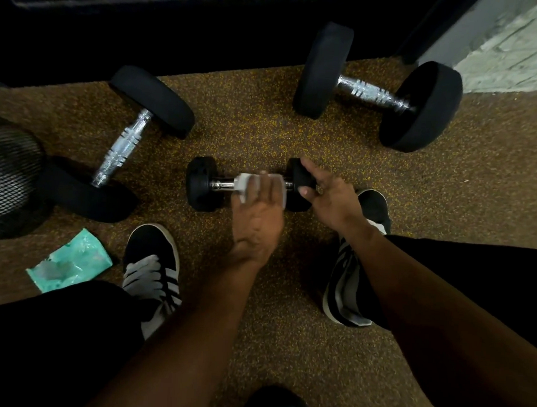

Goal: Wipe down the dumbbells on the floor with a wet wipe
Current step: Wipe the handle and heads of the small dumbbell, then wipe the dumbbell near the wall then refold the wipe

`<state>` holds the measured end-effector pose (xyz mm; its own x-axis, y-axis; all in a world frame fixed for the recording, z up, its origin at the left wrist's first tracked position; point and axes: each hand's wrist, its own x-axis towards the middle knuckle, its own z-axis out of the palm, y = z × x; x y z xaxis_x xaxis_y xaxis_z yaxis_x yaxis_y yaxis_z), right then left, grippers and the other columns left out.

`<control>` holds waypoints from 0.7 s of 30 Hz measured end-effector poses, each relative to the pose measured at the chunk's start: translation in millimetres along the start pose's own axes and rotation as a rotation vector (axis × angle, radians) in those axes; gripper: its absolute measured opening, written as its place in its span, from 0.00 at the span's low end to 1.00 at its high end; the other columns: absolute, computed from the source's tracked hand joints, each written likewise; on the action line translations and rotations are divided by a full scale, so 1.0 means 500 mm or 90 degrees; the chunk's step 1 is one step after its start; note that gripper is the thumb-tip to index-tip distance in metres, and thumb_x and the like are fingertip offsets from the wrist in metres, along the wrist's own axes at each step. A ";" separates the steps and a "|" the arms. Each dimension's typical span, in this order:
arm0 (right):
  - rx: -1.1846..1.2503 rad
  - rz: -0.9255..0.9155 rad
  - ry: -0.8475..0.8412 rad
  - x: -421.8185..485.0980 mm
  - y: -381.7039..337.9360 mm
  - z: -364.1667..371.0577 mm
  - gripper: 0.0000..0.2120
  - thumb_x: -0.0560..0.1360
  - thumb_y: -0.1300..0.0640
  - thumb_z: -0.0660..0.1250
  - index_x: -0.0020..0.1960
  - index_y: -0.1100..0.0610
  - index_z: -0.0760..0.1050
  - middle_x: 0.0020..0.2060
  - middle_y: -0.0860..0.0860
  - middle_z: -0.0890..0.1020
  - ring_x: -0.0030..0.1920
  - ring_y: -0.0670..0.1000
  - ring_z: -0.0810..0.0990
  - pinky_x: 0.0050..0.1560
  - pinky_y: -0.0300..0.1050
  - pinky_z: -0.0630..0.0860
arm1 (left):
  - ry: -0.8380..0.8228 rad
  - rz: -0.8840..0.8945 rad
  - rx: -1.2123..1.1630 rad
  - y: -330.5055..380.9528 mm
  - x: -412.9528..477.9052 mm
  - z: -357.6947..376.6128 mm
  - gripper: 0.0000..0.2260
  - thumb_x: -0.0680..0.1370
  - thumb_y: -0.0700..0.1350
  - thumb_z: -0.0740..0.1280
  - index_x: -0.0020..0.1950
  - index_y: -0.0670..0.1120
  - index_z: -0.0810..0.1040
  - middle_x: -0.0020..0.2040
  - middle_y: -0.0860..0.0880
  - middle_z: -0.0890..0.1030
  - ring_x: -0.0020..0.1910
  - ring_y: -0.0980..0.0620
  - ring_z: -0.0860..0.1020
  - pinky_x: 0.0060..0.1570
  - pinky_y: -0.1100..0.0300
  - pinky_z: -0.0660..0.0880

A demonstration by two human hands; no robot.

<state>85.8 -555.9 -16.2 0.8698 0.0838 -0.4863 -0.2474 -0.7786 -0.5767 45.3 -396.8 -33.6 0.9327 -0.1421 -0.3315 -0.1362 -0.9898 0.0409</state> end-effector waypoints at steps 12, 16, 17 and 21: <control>-0.085 0.083 -0.084 -0.009 -0.050 -0.043 0.26 0.77 0.44 0.64 0.73 0.38 0.62 0.68 0.50 0.75 0.63 0.56 0.76 0.62 0.53 0.74 | -0.050 -0.231 -0.610 -0.081 0.026 -0.143 0.13 0.84 0.45 0.57 0.67 0.49 0.74 0.63 0.44 0.79 0.56 0.47 0.77 0.55 0.52 0.73; 0.011 0.067 -0.083 -0.044 -0.105 -0.090 0.14 0.78 0.45 0.64 0.59 0.49 0.80 0.59 0.51 0.81 0.57 0.53 0.79 0.60 0.52 0.76 | 0.006 -0.356 -1.039 -0.096 0.001 -0.176 0.08 0.83 0.44 0.61 0.60 0.47 0.77 0.53 0.47 0.83 0.50 0.50 0.82 0.50 0.55 0.79; 0.105 0.070 -0.094 -0.060 -0.119 -0.101 0.17 0.78 0.44 0.64 0.60 0.52 0.80 0.58 0.52 0.81 0.55 0.53 0.80 0.60 0.54 0.76 | -0.020 -0.368 -1.115 -0.096 -0.006 -0.184 0.11 0.82 0.45 0.62 0.62 0.45 0.78 0.54 0.46 0.84 0.53 0.47 0.82 0.52 0.52 0.80; 0.388 0.086 -0.161 -0.114 -0.173 -0.145 0.35 0.71 0.31 0.65 0.69 0.54 0.71 0.64 0.52 0.78 0.59 0.53 0.79 0.62 0.57 0.75 | -0.106 -0.333 -1.263 -0.092 -0.029 -0.233 0.18 0.81 0.48 0.63 0.66 0.40 0.78 0.59 0.39 0.83 0.58 0.40 0.81 0.56 0.47 0.77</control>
<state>88.3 -538.5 108.9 0.7058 0.2117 -0.6761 -0.6083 -0.3081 -0.7315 76.7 -350.1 79.1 0.7066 -0.0151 -0.7075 0.6527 0.4003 0.6433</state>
